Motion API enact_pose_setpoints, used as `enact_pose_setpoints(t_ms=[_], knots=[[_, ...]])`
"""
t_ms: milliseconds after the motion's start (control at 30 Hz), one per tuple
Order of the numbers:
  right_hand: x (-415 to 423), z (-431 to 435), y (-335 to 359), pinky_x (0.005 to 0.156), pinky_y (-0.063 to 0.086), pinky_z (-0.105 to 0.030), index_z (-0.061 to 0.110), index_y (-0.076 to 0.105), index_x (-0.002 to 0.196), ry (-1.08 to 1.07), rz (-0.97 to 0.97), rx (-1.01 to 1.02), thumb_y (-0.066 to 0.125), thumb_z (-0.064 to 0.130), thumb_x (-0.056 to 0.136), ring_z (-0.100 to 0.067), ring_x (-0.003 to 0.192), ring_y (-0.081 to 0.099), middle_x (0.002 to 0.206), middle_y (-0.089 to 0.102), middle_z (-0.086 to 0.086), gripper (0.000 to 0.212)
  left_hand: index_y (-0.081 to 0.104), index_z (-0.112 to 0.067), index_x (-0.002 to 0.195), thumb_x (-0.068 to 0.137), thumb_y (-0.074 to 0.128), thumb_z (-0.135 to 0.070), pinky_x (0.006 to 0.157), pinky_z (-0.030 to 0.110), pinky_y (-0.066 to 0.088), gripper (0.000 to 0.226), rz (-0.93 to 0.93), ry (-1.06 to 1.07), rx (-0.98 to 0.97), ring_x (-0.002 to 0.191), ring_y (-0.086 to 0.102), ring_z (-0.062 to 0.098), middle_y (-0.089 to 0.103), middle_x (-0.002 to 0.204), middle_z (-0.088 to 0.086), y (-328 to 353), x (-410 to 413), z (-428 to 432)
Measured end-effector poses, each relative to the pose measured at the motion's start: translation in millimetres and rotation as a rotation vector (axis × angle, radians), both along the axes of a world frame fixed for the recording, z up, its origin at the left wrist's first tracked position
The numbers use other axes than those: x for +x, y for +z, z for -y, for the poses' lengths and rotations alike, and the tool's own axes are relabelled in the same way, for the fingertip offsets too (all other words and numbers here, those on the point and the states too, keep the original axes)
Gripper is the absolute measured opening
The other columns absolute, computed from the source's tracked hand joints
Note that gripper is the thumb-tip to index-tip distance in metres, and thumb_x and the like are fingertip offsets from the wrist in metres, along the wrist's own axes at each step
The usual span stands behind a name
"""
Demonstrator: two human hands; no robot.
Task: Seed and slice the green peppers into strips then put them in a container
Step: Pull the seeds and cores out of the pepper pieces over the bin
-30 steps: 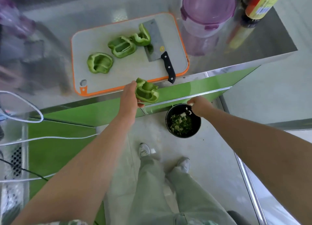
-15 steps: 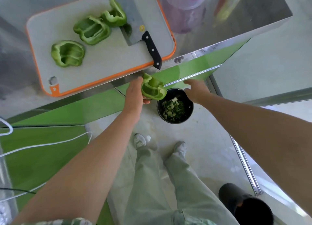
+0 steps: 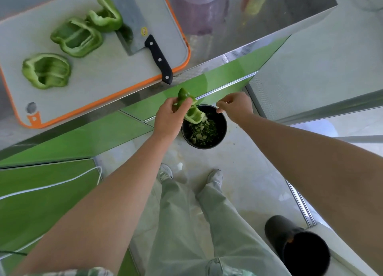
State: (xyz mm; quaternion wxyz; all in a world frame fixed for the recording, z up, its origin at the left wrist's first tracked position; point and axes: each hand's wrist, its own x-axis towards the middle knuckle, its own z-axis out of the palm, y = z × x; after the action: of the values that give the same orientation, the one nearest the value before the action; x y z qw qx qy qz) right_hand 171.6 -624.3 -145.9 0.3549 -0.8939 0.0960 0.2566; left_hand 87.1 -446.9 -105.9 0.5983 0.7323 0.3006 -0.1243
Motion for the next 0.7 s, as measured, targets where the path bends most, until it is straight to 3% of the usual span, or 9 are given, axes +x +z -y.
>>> enact_pose_setpoints(t_ms=[67,167,267,300,400,433,533,700], knots=[[0.2,0.0,-0.1,0.067,0.050,-0.022,0.011,0.074,0.086,0.004,0.052,-0.028,0.070,0.017,0.083,-0.007,0.069,0.060,0.086,0.074,-0.002,0.008,0.062,-0.014,0.108,0.081,0.066,-0.053,0.085,0.044,0.058,0.047,-0.003,0.030,-0.029,0.094,0.069,0.020,0.070,0.098,0.003,-0.4,1.1,1.7],[0.7,-1.5,2.1,0.086,0.049,-0.022,0.012,0.068,0.112,0.015,0.071,-0.010,0.063,-0.005,0.081,-0.014,0.093,0.064,0.107,0.069,-0.003,0.036,0.062,-0.010,0.110,0.093,0.063,-0.037,0.083,0.044,0.058,0.031,0.006,0.069,-0.062,0.087,0.068,0.019,0.070,0.097,0.006,-0.8,0.8,0.7],[3.1,-3.8,7.9,0.078,0.058,-0.035,0.017,0.069,0.099,0.014,0.082,-0.014,0.060,0.011,0.088,-0.015,0.076,0.070,0.085,0.073,-0.001,0.016,0.063,-0.009,0.112,0.094,0.062,-0.035,0.082,0.044,0.059,0.032,0.014,0.096,-0.073,0.087,0.069,0.022,0.071,0.100,0.010,3.9,-0.7,-2.5],[4.0,-4.0,10.8,0.080,0.057,-0.036,0.020,0.071,0.099,0.087,0.081,-0.071,0.059,0.014,0.088,-0.015,0.082,0.070,0.088,0.074,0.001,0.018,0.063,-0.008,0.112,0.095,0.062,-0.035,0.082,0.044,0.059,0.032,0.018,0.102,-0.073,0.087,0.069,0.021,0.071,0.100,0.011,5.9,-1.7,-3.7],[3.9,-2.5,16.5,0.094,0.050,-0.032,0.023,0.062,0.124,0.284,0.006,-0.129,0.058,0.006,0.087,-0.019,0.109,0.062,0.118,0.067,0.001,0.041,0.063,-0.005,0.114,0.095,0.061,-0.033,0.077,0.038,0.060,0.034,0.030,0.108,-0.059,0.082,0.068,0.013,0.070,0.102,0.011,16.2,-5.1,-5.5],[3.4,-1.7,18.1,0.089,0.050,-0.030,0.022,0.063,0.123,0.297,-0.022,-0.128,0.059,0.007,0.088,-0.020,0.107,0.062,0.118,0.067,-0.001,0.038,0.062,-0.004,0.116,0.096,0.061,-0.033,0.074,0.034,0.060,0.034,0.037,0.110,-0.053,0.081,0.067,0.010,0.069,0.104,0.012,19.8,-6.9,-5.8],[-1.2,-2.8,26.0,0.066,0.046,-0.020,0.017,0.073,0.094,0.336,-0.036,-0.144,0.059,0.023,0.091,-0.016,0.082,0.065,0.091,0.074,-0.003,0.016,0.063,-0.003,0.117,0.097,0.059,-0.032,0.069,0.027,0.058,0.036,0.051,0.120,-0.032,0.072,0.065,0.003,0.070,0.097,0.006,31.2,-13.9,-8.5],[-3.7,-26.6,59.6,0.063,0.046,-0.022,0.016,0.072,0.079,0.318,0.094,0.048,0.048,0.031,0.097,-0.009,0.069,0.066,0.073,0.072,0.002,0.034,0.061,-0.008,0.113,0.099,0.052,-0.034,0.070,0.031,0.057,0.031,0.086,0.249,-0.069,0.079,0.068,0.015,0.070,0.098,0.008,59.5,-27.1,-26.1]])
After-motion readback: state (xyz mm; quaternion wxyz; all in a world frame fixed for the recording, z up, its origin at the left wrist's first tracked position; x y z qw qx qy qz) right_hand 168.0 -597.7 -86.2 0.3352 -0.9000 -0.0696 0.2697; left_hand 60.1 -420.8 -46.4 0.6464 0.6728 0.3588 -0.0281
